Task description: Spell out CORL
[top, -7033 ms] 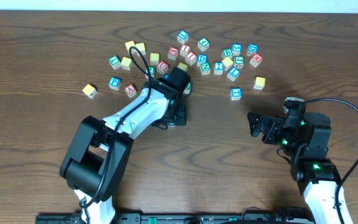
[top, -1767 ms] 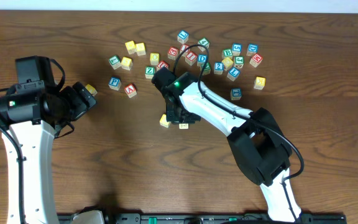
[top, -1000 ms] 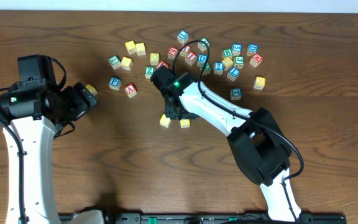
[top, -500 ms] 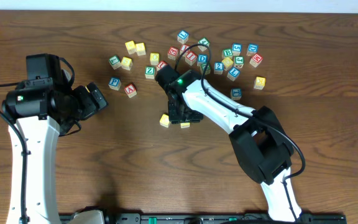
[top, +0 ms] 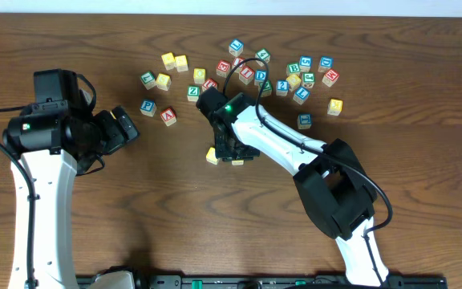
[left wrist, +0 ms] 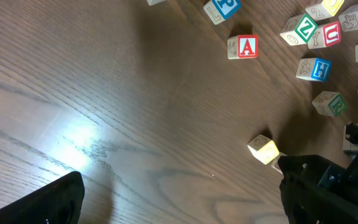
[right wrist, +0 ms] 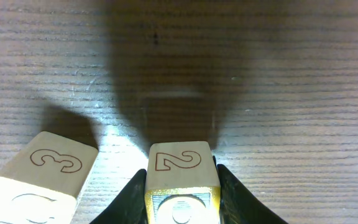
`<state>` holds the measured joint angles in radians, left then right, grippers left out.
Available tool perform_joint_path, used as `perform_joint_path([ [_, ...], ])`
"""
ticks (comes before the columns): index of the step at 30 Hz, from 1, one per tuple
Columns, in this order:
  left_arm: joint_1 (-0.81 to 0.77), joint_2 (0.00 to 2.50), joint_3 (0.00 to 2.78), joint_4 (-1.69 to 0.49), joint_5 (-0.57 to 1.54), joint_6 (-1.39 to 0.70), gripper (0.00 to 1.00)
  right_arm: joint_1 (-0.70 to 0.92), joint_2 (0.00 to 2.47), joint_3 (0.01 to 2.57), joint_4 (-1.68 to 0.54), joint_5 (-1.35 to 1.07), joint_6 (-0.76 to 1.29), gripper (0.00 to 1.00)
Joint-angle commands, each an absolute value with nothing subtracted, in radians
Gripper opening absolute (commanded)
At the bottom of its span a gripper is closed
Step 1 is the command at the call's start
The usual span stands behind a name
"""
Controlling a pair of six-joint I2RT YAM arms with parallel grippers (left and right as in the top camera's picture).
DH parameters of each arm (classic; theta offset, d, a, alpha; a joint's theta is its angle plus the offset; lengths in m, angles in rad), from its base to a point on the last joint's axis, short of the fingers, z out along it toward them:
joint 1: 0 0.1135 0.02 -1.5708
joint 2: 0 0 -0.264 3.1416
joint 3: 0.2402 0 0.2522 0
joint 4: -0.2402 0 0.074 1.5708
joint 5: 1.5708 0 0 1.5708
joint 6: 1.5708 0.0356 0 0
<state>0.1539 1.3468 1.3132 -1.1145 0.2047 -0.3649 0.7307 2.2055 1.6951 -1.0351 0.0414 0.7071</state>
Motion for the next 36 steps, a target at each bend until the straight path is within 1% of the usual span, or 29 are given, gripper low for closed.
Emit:
perform_joint_path([
  [1, 0.152, 1.353, 1.305, -1.114, 0.21, -0.352, 0.99, 0.725, 2.206, 1.705, -1.036, 0.062, 0.724, 0.32],
  [2, 0.152, 1.353, 1.305, -1.114, 0.21, -0.352, 0.99, 0.725, 2.206, 1.705, -1.036, 0.062, 0.716, 0.47],
  [8, 0.151, 1.353, 1.301, -1.114, 0.21, -0.352, 0.99, 0.723, 2.203, 1.718, -1.045, 0.061, 0.7, 0.72],
  [14, 0.151, 1.353, 1.28, -1.114, 0.21, -0.351, 0.99, 0.692, 2.203, 1.825, -1.135, 0.062, 0.663, 0.77],
  [20, 0.116, 1.353, 1.279, -1.097, 0.21, -0.321, 0.99, 0.631, 2.203, 2.035, -1.3, 0.076, 0.583, 0.82],
  [22, 0.068, 1.361, 1.272, -1.065, 0.21, -0.297, 0.99, 0.598, 2.203, 2.136, -1.357, 0.076, 0.527, 0.87],
  [25, -0.014, 1.412, 1.261, -1.045, 0.21, -0.286, 0.99, 0.514, 2.203, 2.314, -1.443, 0.077, 0.41, 0.99],
  [29, -0.138, 1.559, 1.261, -1.024, 0.21, -0.224, 0.99, 0.413, 2.203, 2.409, -1.479, 0.077, 0.269, 0.99],
  [31, -0.178, 1.612, 1.261, -1.007, 0.21, -0.21, 0.99, 0.376, 2.203, 2.408, -1.48, 0.078, 0.211, 0.99],
  [36, -0.305, 1.773, 1.261, -0.872, 0.209, -0.145, 0.99, 0.248, 2.203, 2.408, -1.484, 0.096, 0.193, 0.99],
])
